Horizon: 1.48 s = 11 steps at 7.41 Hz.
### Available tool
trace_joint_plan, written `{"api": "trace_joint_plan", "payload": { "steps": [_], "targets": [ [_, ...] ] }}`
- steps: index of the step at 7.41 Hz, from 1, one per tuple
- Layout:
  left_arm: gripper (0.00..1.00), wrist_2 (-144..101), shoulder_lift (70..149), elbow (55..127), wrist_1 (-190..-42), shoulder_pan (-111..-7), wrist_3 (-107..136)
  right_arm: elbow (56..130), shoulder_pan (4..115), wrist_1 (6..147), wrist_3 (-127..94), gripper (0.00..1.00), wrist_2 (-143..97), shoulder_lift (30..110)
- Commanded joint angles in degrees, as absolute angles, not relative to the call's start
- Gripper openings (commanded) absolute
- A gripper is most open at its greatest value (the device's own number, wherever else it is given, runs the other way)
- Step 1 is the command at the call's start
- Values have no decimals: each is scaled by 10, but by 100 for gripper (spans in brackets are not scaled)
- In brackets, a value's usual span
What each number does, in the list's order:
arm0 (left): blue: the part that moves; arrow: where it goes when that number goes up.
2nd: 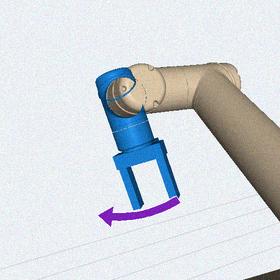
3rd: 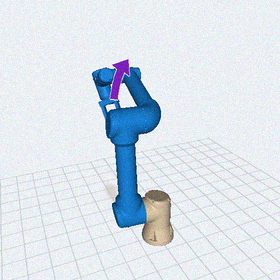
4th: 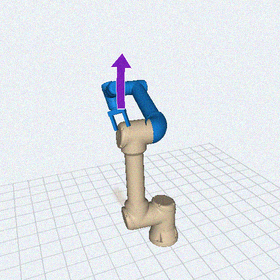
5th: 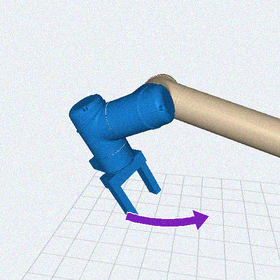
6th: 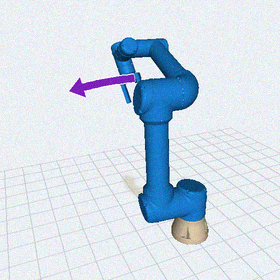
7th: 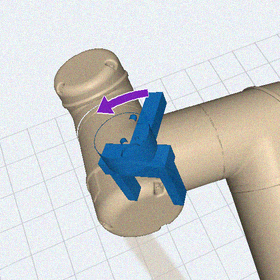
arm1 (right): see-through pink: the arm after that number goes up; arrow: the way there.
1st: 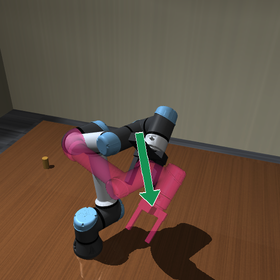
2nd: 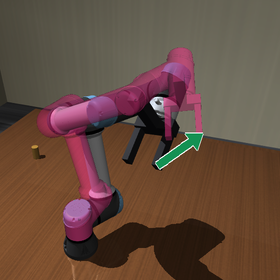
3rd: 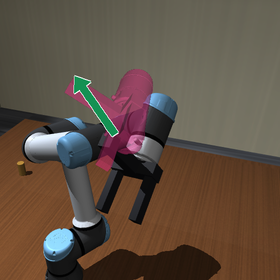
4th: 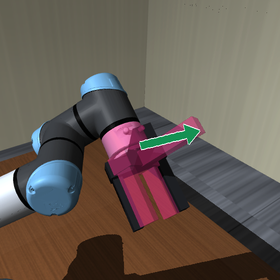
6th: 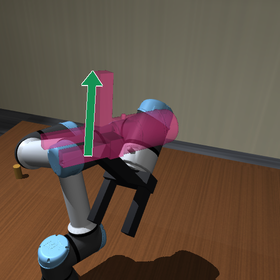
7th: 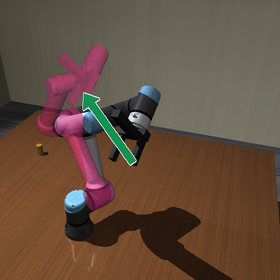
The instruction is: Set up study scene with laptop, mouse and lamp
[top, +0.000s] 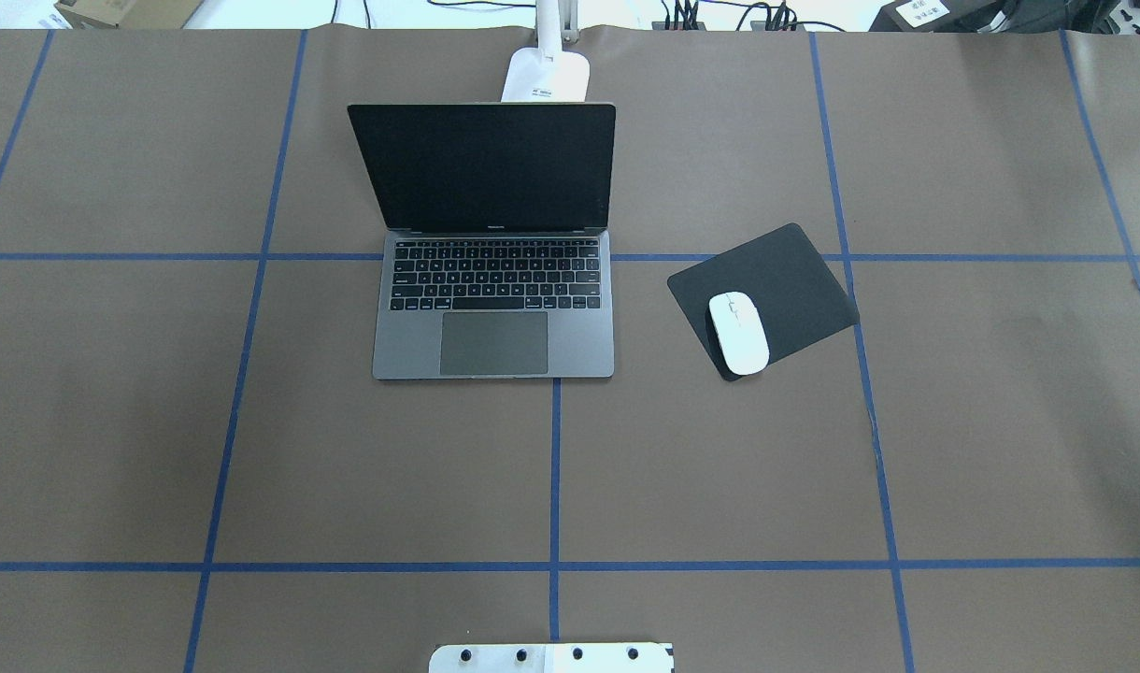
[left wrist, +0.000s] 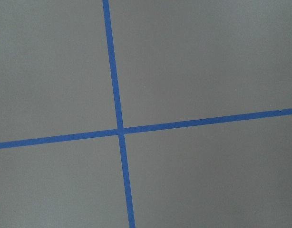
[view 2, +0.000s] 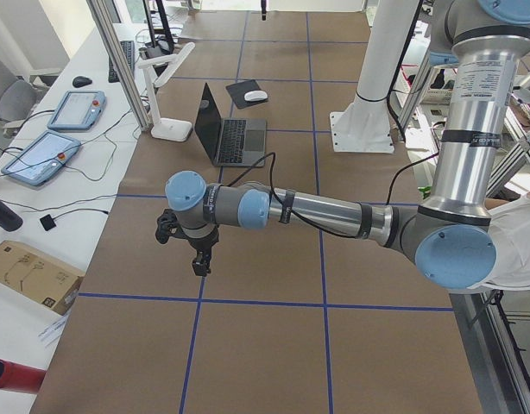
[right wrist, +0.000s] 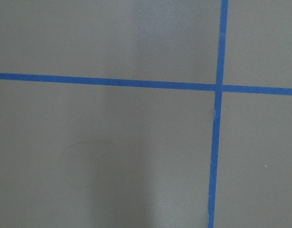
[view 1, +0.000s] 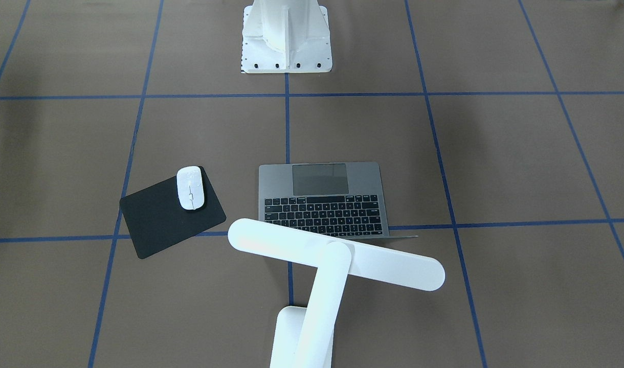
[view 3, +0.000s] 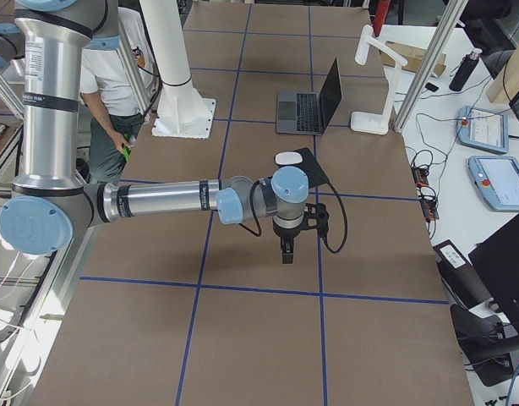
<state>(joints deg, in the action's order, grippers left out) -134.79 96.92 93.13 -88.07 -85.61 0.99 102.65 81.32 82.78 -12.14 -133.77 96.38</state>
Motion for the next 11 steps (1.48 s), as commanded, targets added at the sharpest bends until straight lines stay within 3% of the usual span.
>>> {"api": "trace_joint_plan", "payload": {
  "steps": [1, 11],
  "targets": [
    [99, -1346, 970, 926, -885, -856, 10, 1029, 813, 829, -122, 99, -1342, 966],
    [99, -1346, 973, 933, -885, -855, 11, 1070, 816, 827, -122, 99, -1355, 978]
  ]
}}
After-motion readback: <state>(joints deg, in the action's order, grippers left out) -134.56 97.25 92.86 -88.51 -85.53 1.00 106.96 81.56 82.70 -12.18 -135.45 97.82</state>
